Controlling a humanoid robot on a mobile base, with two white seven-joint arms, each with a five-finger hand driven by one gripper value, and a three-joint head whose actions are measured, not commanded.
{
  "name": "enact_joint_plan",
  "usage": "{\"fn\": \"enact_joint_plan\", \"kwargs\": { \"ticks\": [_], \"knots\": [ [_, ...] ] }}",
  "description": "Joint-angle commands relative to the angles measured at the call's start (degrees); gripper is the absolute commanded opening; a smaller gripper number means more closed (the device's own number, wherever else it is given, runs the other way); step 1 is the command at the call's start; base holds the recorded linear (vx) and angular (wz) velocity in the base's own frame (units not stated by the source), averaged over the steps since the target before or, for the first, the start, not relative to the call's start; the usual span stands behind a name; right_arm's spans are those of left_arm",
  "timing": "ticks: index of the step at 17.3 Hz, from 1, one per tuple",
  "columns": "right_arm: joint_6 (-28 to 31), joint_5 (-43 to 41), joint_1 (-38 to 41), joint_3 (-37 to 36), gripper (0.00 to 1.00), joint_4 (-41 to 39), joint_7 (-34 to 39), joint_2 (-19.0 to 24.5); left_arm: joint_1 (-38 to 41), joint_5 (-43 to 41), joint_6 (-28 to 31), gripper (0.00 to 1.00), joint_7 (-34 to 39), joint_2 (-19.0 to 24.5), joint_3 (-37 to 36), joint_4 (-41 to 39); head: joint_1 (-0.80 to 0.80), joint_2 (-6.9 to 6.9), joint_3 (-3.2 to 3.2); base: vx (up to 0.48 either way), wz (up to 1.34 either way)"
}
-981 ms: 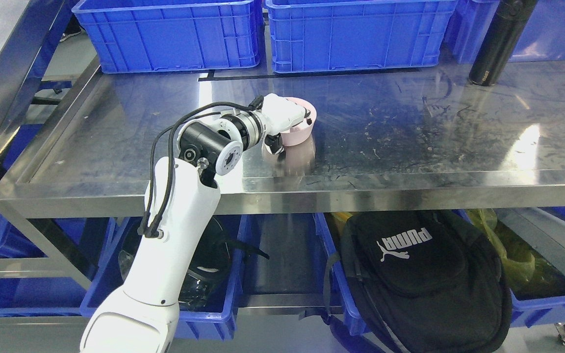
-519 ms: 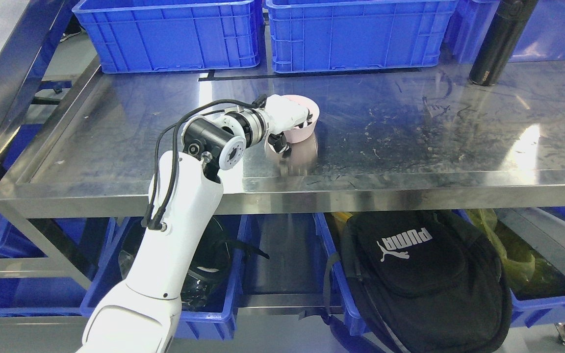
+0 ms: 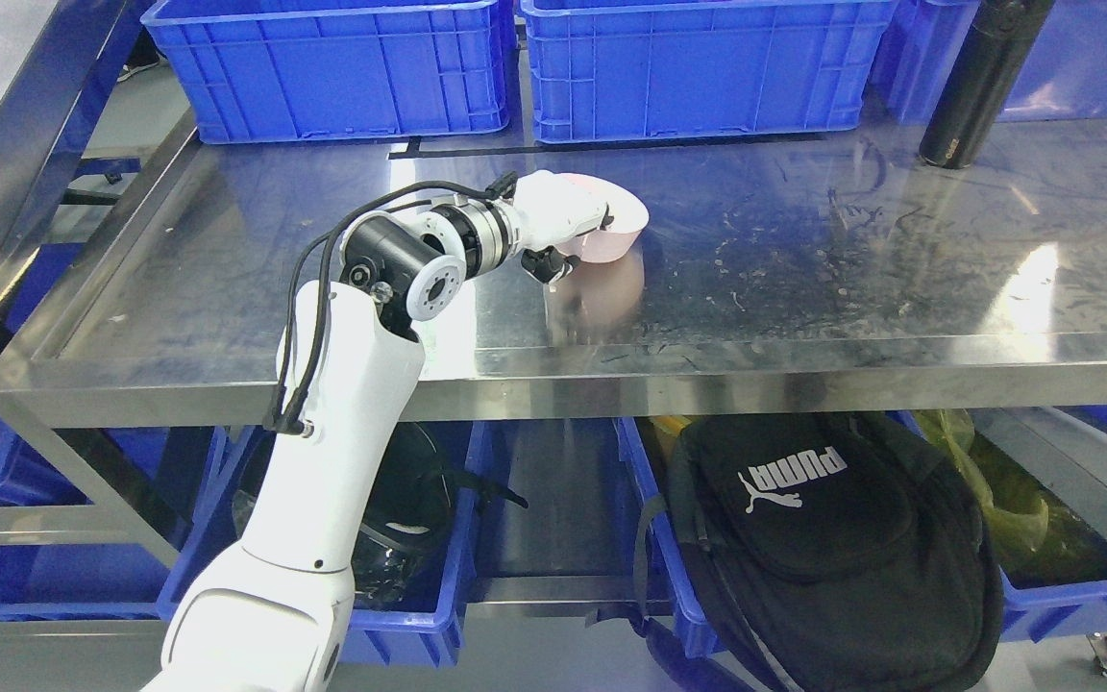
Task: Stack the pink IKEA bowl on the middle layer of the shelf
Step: 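Lift the pink bowl off the shelf with the left hand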
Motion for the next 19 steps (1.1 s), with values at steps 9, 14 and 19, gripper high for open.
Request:
{"fn": "enact_joint_plan", "kwargs": {
  "ticks": [9, 14, 19],
  "knots": [
    [0.05, 0.0, 1.32, 0.0, 1.0, -1.0, 0.02, -1.0, 5.21, 48.62, -20.1, 0.0, 2.93, 0.85, 17.93, -3.53, 0.0, 0.0, 0.0, 0.0, 0.0],
    [0.05, 0.0, 1.32, 0.0, 1.0, -1.0, 0.02, -1.0, 14.62, 55.51, -26.29, 0.01, 1.78, 1.32, 12.5, -5.2, 0.0, 0.0, 0.0, 0.0, 0.02],
    [0.05, 0.0, 1.32, 0.0, 1.0, -1.0, 0.02, -1.0, 16.74, 55.51, -26.29, 0.01, 1.6, 6.88, 9.75, -6.43, 0.0, 0.0, 0.0, 0.016, 0.3]
  ]
}}
